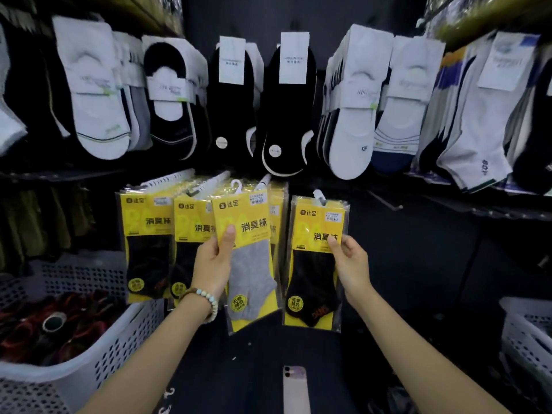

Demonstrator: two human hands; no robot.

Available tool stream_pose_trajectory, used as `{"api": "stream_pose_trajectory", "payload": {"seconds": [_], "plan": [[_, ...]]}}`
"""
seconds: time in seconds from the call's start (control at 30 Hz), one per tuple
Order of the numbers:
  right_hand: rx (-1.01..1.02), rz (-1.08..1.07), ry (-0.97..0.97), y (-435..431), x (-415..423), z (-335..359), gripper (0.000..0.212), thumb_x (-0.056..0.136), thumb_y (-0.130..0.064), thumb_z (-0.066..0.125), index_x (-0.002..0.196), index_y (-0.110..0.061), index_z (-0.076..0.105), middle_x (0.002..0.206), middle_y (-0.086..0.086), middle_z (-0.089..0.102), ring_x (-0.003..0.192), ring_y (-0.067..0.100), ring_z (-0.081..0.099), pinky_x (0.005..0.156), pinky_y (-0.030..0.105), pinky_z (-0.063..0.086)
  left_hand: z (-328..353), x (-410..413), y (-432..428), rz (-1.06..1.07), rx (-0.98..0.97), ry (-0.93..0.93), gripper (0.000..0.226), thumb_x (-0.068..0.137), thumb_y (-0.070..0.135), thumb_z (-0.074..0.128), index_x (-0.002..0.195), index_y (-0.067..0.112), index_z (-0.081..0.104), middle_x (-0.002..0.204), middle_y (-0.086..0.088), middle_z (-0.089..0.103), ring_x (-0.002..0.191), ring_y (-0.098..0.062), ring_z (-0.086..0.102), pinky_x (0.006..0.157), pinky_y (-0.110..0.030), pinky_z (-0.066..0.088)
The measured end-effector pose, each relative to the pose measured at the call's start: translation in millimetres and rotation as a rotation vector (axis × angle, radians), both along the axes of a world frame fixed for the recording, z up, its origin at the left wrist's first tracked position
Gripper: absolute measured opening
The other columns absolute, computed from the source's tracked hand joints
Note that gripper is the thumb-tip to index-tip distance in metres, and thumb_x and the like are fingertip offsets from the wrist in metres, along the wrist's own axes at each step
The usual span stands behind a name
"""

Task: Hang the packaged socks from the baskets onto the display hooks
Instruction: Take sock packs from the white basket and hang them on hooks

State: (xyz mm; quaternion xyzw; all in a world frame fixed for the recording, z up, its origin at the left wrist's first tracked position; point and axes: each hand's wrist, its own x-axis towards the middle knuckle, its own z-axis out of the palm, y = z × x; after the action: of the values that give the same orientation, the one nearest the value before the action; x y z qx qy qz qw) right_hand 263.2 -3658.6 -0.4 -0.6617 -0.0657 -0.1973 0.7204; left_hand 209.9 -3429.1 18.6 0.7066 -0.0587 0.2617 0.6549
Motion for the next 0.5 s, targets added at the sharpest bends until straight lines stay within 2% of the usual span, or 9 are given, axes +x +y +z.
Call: {"api": "stream_pose_trajectory", "payload": {"seconds": [0.07,0.17,0.23,0.3,0.33,0.4,0.43,0.5], "plan": [[0.000,-0.040,-0.017,4.1,11.2,-1.6,0.008,0.093,-0.019,0.059,0.096,-0.019,0.066,0.097,-0.003,0.073,0.088,0.003,0.069,0.072,0.015,0.054,-0.2,4.5,2.3,0.022,0.020,-0.008,0.036,0.081,0.059,0.042,0.078,0.025,0.056,0.081,-0.009,0.050,0.074,-0.018,0.044,0.063,-0.032,0.035],[-0.003,-0.110,0.023,7.6,30.1,-1.7,0.010,0.092,-0.021,0.062,0.098,-0.016,0.067,0.095,-0.003,0.072,0.091,0.007,0.068,0.084,0.024,0.054,-1.9,10.8,5.2,0.068,0.039,-0.034,0.044,0.082,0.056,0.042,0.077,0.014,0.054,0.069,-0.006,0.048,0.063,-0.015,0.041,0.057,-0.027,0.032],[0.017,-0.170,0.085,7.4,41.8,-0.8,0.016,0.089,-0.024,0.066,0.100,-0.012,0.067,0.095,-0.001,0.070,0.093,0.012,0.066,0.088,0.029,0.052,-2.6,12.2,5.4,0.098,0.061,-0.049,0.045,0.082,0.055,0.043,0.063,0.014,0.046,0.050,0.009,0.042,0.047,-0.009,0.036,0.047,-0.017,0.029],[0.027,-0.237,0.147,4.8,50.4,-0.5,0.022,0.085,-0.028,0.071,0.099,-0.013,0.066,0.093,-0.002,0.068,0.091,0.012,0.063,0.083,0.027,0.051,-2.4,12.8,5.1,0.102,0.071,-0.046,0.045,0.080,0.056,0.043,0.060,0.016,0.043,0.042,0.014,0.035,0.040,-0.002,0.031,0.041,-0.013,0.025],[0.019,-0.268,0.171,2.9,52.2,-0.9,0.021,0.083,-0.029,0.072,0.097,-0.014,0.065,0.092,-0.003,0.066,0.090,0.012,0.062,0.078,0.025,0.049,-2.5,13.0,4.6,0.092,0.067,-0.042,0.044,0.079,0.057,0.043,0.063,0.016,0.045,0.047,0.014,0.038,0.043,-0.001,0.033,0.043,-0.013,0.026],[0.028,-0.330,0.213,-1.2,51.4,-3.4,0.019,0.082,-0.027,0.073,0.094,-0.016,0.063,0.092,-0.002,0.065,0.090,0.015,0.062,0.073,0.023,0.048,-2.8,12.0,3.8,0.050,0.055,-0.031,0.037,0.080,0.056,0.042,0.074,0.022,0.053,0.068,0.000,0.050,0.061,-0.010,0.045,0.054,-0.017,0.033],[0.054,-0.359,0.232,-3.6,49.2,-6.0,0.018,0.083,-0.024,0.073,0.095,-0.015,0.062,0.094,0.000,0.065,0.093,0.018,0.063,0.075,0.025,0.049,-3.2,10.8,3.3,0.025,0.048,-0.025,0.031,0.081,0.055,0.042,0.080,0.028,0.056,0.077,-0.005,0.051,0.070,-0.013,0.046,0.058,-0.020,0.035],[0.094,-0.392,0.261,-7.5,40.0,-11.5,0.017,0.085,-0.019,0.070,0.098,-0.012,0.061,0.099,0.005,0.064,0.097,0.021,0.062,0.080,0.028,0.049,-3.8,7.4,1.3,-0.005,0.041,-0.015,0.022,0.081,0.055,0.042,0.089,0.040,0.057,0.080,-0.009,0.052,0.073,-0.017,0.045,0.059,-0.023,0.035]]}}
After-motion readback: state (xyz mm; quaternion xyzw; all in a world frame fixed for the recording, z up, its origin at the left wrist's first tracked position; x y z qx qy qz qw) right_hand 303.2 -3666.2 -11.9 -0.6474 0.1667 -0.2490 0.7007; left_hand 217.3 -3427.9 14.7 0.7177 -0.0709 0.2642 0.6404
